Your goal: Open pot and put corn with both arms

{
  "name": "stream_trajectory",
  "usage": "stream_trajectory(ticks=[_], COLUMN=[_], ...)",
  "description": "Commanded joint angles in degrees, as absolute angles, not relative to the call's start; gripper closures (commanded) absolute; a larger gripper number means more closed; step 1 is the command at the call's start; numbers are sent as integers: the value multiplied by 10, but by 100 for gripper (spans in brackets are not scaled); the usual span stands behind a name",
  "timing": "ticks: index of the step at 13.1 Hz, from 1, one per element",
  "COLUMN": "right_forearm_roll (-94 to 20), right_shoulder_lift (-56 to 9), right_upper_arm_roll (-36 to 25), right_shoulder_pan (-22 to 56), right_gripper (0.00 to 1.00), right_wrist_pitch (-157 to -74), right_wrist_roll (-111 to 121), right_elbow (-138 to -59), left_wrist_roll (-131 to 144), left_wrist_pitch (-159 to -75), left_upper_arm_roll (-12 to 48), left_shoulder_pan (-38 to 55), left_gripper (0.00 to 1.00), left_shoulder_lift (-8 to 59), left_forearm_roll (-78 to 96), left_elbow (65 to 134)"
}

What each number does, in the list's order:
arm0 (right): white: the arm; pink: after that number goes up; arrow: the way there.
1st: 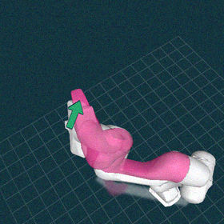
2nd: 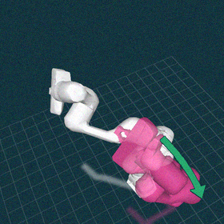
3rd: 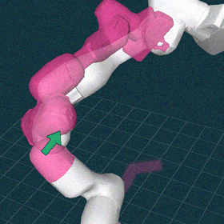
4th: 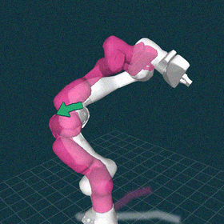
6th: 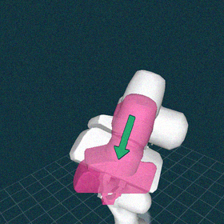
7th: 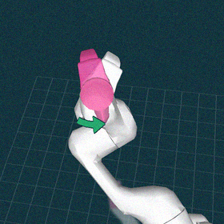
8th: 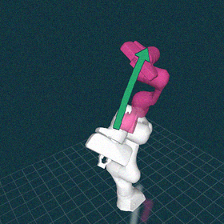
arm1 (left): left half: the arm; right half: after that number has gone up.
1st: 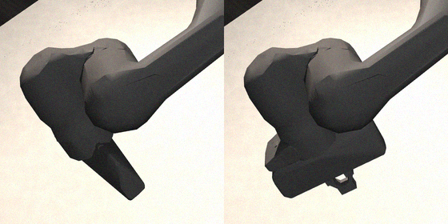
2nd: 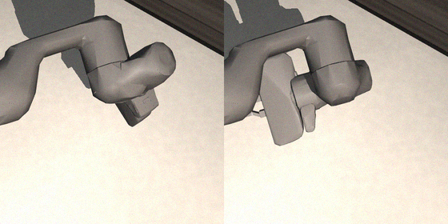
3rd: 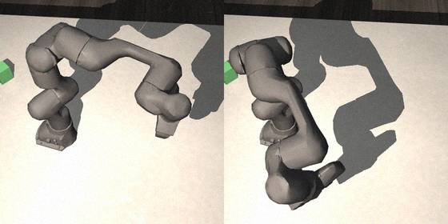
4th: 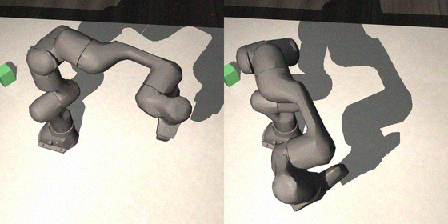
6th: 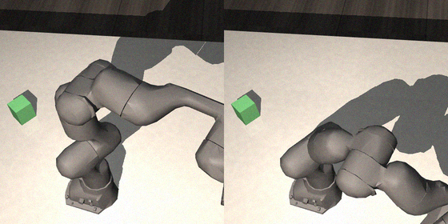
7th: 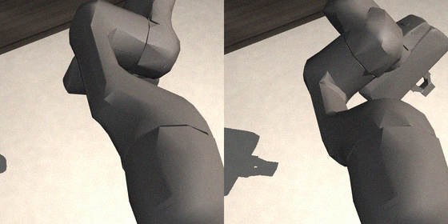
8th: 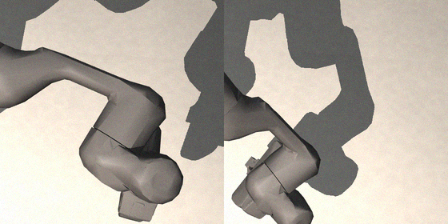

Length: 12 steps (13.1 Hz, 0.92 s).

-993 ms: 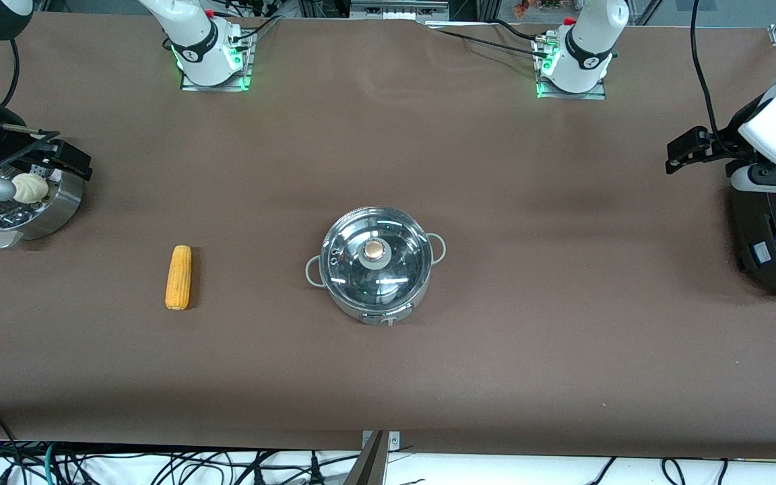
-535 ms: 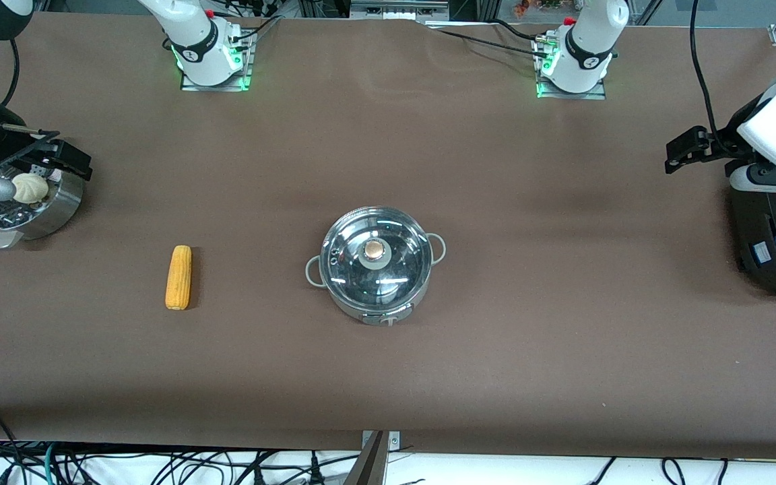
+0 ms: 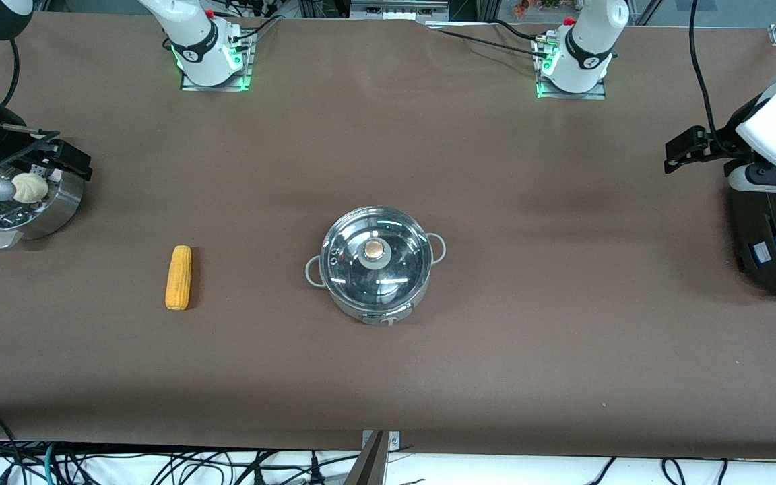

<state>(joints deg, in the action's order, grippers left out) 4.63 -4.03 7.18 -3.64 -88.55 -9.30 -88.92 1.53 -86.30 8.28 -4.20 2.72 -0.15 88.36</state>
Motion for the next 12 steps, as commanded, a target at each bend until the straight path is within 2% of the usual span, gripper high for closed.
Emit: stream_trajectory(ticks=[1, 9, 12], right_forearm_roll=[42, 42, 47], right_shoulder_lift=[-45, -45, -73], right_upper_arm_roll=[77, 76, 78], right_shoulder_pan=[-45, -47, -38], right_gripper=[0, 0, 0], right_wrist_pitch=[-879, -883, -887], right_wrist_roll=[-90, -89, -98], right_elbow=[-875, -875, -875], left_wrist_roll=[11, 4, 10], left_wrist_pitch=[-848, -848, -875], left_upper_arm_roll=[85, 89, 127], left_shoulder_pan=[-39, -34, -5], left_gripper=[0, 0, 0], left_shoulder_lift=[35, 36, 69], left_forearm_roll=[-13, 10, 43], left_elbow=[865, 864, 861])
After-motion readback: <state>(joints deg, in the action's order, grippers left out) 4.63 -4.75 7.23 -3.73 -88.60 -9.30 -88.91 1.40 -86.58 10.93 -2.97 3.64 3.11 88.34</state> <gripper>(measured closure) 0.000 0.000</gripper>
